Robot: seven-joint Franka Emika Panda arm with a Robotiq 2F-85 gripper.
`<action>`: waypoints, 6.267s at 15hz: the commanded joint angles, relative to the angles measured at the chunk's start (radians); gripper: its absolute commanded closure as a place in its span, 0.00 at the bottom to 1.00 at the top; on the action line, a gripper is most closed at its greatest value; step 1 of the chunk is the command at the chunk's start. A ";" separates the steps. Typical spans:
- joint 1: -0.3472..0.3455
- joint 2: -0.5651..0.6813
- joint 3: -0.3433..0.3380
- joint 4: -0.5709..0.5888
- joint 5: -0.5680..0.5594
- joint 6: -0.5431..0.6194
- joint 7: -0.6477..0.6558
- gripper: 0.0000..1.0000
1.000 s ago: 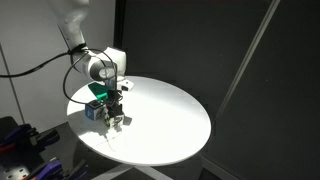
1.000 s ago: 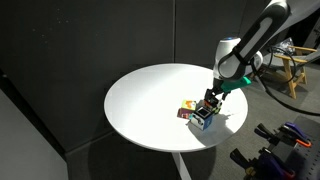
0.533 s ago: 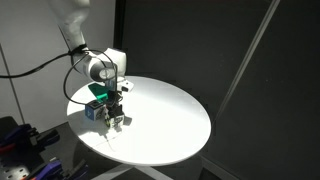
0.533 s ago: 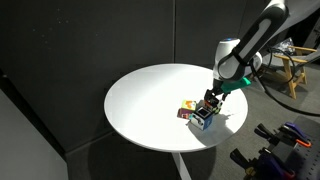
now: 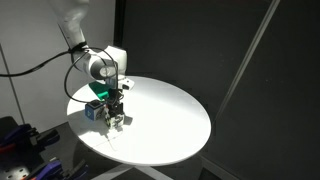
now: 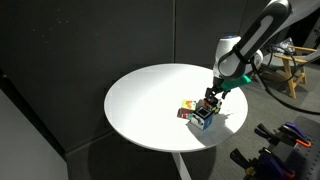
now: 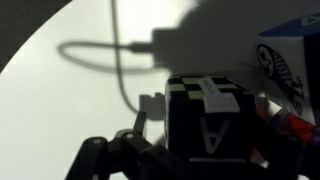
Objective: Move the black and white object to the right, then back to the left
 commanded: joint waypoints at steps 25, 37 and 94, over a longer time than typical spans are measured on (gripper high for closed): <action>0.050 -0.073 -0.012 0.011 -0.074 -0.123 0.034 0.00; 0.061 0.001 -0.029 0.047 -0.110 -0.103 0.041 0.00; -0.112 -0.152 0.006 0.086 -0.231 -0.264 -0.783 0.95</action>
